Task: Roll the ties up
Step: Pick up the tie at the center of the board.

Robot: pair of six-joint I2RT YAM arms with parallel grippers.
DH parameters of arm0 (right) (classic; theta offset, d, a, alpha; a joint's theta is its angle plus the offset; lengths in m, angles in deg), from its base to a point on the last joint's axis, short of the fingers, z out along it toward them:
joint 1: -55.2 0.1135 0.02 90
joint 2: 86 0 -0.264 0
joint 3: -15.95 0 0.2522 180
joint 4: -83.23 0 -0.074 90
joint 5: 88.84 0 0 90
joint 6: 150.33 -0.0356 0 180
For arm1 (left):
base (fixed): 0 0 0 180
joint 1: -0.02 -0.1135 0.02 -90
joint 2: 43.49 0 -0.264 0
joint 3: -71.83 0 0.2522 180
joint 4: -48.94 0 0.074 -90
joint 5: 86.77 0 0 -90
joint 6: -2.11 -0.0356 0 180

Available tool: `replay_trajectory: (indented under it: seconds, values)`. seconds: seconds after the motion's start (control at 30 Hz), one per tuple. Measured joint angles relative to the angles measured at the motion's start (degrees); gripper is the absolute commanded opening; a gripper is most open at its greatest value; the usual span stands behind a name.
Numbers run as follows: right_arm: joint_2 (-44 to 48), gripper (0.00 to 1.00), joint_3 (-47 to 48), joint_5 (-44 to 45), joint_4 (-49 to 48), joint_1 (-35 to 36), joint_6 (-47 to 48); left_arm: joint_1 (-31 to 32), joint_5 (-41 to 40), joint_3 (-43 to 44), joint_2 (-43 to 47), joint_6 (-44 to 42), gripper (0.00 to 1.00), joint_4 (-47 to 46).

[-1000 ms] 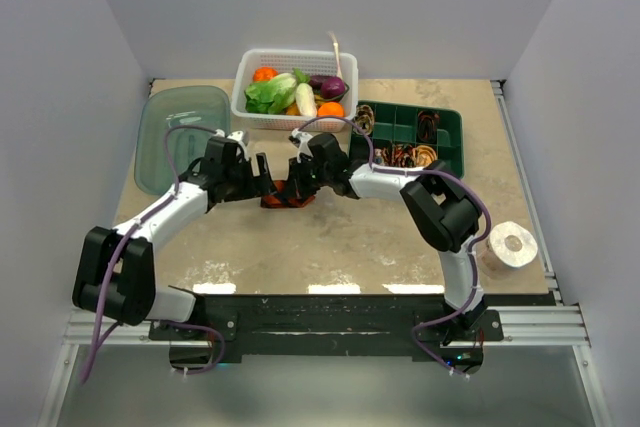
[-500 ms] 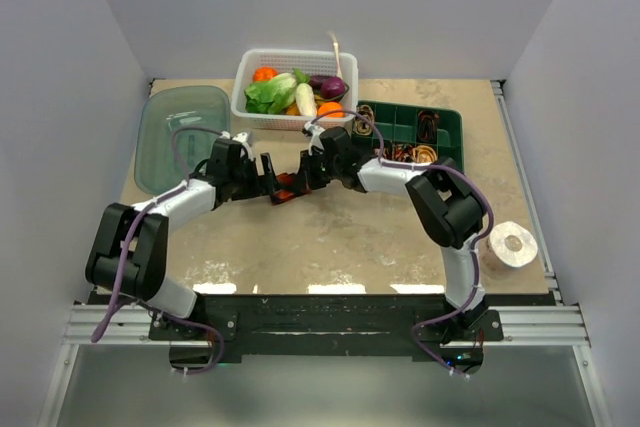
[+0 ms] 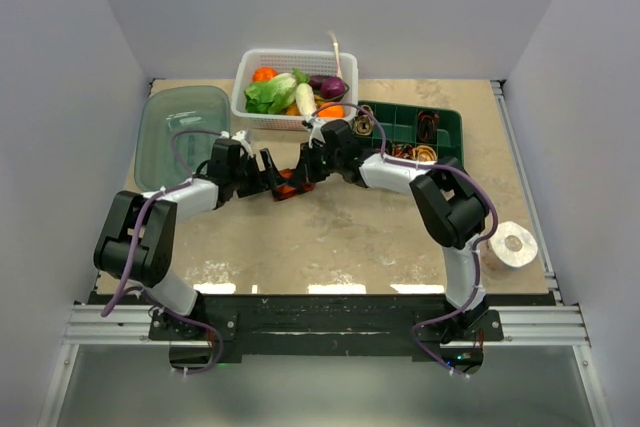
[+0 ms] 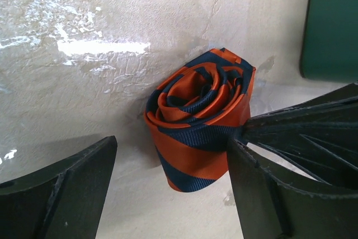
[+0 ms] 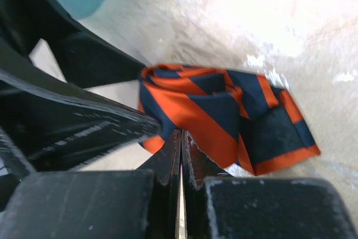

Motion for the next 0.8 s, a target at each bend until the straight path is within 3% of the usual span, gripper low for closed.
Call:
replay_trajectory:
  seconds: [0.8]
  values:
    - [-7.82,0.00,9.16,4.00,0.39,-0.81,1.60,-0.07,3.19,-0.04,-3.91,5.35,0.82,-5.84]
